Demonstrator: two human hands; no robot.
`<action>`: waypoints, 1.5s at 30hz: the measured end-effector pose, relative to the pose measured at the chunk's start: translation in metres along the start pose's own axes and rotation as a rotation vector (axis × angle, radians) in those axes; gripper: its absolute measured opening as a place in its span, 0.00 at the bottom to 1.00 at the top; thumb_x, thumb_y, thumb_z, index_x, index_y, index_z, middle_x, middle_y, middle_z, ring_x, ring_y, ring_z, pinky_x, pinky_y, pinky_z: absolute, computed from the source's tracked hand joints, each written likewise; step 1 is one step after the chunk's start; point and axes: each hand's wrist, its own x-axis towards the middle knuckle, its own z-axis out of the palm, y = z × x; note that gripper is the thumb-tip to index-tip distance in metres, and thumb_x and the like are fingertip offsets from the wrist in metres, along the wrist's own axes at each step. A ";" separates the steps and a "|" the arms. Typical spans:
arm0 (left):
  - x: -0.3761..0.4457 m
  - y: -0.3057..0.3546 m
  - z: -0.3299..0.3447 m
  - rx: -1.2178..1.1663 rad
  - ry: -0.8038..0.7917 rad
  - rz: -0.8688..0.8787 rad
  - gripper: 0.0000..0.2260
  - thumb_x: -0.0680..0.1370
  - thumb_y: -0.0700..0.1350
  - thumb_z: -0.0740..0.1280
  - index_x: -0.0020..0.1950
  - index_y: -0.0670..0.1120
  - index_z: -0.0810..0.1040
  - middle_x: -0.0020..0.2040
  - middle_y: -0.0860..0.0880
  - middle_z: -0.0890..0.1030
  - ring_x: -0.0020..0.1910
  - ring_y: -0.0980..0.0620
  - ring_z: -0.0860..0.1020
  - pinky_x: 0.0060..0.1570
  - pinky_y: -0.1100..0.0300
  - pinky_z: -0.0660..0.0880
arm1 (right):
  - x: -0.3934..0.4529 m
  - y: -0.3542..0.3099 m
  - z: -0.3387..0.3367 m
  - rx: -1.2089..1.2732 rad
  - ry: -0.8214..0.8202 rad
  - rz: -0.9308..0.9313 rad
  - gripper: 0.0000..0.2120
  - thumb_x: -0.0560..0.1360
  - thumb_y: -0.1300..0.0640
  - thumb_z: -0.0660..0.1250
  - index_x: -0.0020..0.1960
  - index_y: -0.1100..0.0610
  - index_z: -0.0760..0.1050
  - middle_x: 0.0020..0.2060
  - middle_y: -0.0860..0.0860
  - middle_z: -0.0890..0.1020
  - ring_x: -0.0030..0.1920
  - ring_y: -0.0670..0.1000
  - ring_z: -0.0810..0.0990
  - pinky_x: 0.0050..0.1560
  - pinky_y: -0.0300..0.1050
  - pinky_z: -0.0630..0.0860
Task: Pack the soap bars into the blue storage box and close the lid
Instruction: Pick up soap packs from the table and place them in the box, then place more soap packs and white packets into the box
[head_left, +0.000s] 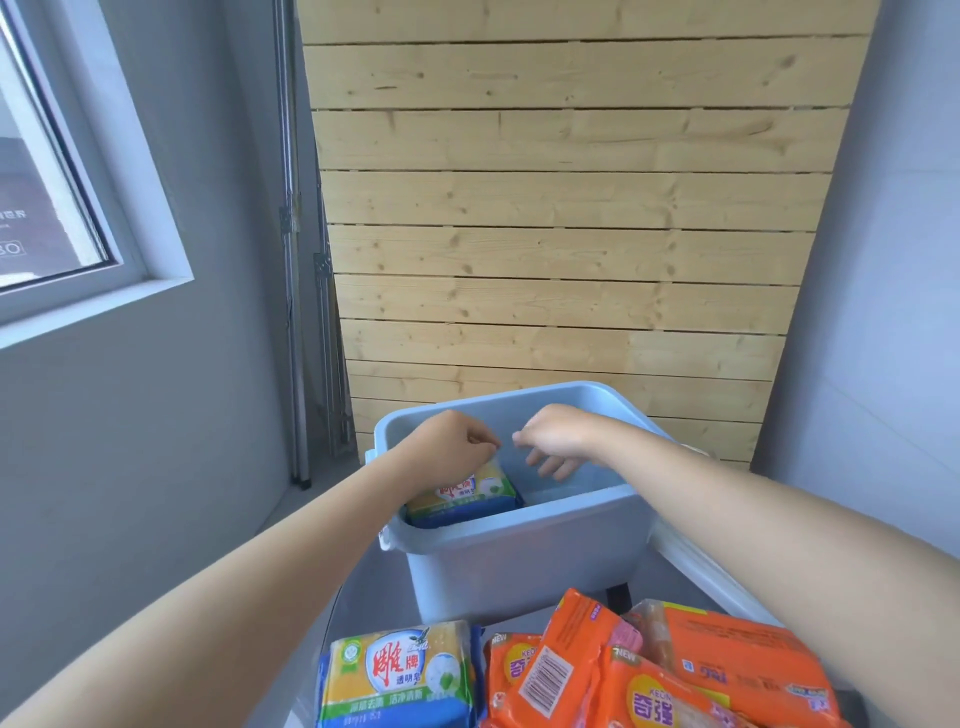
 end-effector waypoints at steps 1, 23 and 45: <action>-0.007 0.003 -0.001 -0.029 0.026 0.017 0.13 0.79 0.43 0.60 0.58 0.48 0.81 0.42 0.51 0.80 0.39 0.51 0.75 0.37 0.63 0.72 | -0.010 0.000 -0.001 -0.024 0.065 -0.060 0.18 0.79 0.53 0.56 0.62 0.62 0.74 0.58 0.57 0.81 0.51 0.56 0.80 0.56 0.49 0.77; -0.152 0.021 0.091 -0.358 0.005 0.211 0.10 0.78 0.45 0.64 0.44 0.59 0.81 0.39 0.57 0.83 0.38 0.54 0.79 0.43 0.61 0.76 | -0.213 0.127 0.062 0.122 0.247 -0.260 0.07 0.75 0.54 0.66 0.47 0.43 0.80 0.44 0.43 0.85 0.46 0.40 0.81 0.50 0.35 0.75; -0.164 0.020 0.119 -0.213 -0.049 0.307 0.10 0.74 0.52 0.71 0.54 0.54 0.81 0.54 0.53 0.72 0.48 0.60 0.75 0.55 0.64 0.73 | -0.268 0.152 0.088 -0.323 -0.069 -0.194 0.43 0.60 0.38 0.75 0.69 0.37 0.56 0.59 0.39 0.59 0.60 0.42 0.70 0.61 0.43 0.71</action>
